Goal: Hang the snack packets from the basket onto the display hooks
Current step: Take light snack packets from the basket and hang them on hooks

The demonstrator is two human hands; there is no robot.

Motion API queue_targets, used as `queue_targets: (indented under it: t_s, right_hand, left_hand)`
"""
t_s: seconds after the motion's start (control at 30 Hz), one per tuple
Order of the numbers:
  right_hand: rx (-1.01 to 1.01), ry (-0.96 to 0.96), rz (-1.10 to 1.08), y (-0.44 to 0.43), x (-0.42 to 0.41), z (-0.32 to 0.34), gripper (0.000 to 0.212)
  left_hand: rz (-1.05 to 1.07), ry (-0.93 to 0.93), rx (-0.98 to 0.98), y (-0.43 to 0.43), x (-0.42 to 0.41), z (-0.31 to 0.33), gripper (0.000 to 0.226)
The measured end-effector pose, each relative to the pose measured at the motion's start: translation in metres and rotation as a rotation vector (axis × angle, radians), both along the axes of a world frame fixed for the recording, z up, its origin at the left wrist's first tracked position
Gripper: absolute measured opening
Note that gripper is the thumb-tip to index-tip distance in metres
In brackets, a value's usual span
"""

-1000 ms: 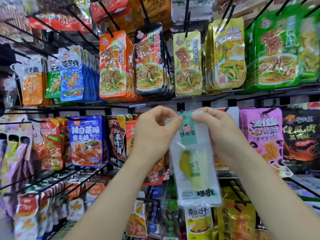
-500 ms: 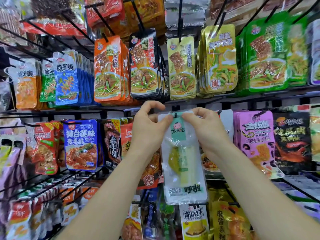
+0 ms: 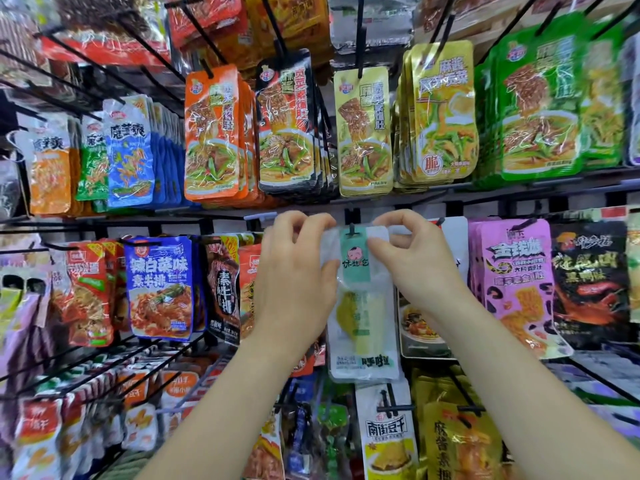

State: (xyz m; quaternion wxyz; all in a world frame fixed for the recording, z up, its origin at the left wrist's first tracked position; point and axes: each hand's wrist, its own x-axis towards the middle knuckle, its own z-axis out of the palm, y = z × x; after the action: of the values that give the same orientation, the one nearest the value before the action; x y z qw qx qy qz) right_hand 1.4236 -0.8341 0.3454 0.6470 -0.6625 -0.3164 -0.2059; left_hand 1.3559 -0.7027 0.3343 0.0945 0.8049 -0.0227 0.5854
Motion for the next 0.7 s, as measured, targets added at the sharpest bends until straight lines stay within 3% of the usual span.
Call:
queue_targets:
  t_s: [0.07, 0.17, 0.27, 0.33, 0.47, 0.53, 0.7]
  right_hand:
    - [-0.036, -0.057, -0.042, -0.002, 0.003, -0.002, 0.017]
    - [-0.128, -0.186, -0.165, -0.003, 0.004, -0.004, 0.028]
    - [-0.190, -0.540, -0.450, -0.004, -0.007, -0.012, 0.037]
    - [-0.190, -0.685, -0.476, -0.004, -0.011, -0.020, 0.036]
    - [-0.426, -0.405, -0.242, -0.003, -0.002, -0.028, 0.044]
    - [-0.480, -0.239, -0.117, -0.003, 0.009, -0.033, 0.052]
    - [-0.185, 0.126, 0.269, 0.006, 0.018, -0.038, 0.057]
  left_hand:
    - [0.062, -0.025, 0.138, -0.002, -0.004, -0.015, 0.044]
    - [0.143, 0.168, 0.281, -0.005, 0.004, -0.035, 0.055]
    - [0.267, 0.314, 0.327, -0.004, 0.015, -0.037, 0.070]
    - [0.336, 0.372, 0.373, -0.002, 0.020, -0.034, 0.077]
    - [0.400, 0.443, 0.413, -0.005, 0.025, -0.027, 0.078]
    - [0.396, 0.457, 0.428, -0.002, 0.031, -0.026, 0.067]
    - [0.427, 0.486, 0.438, -0.002, 0.031, -0.023, 0.063]
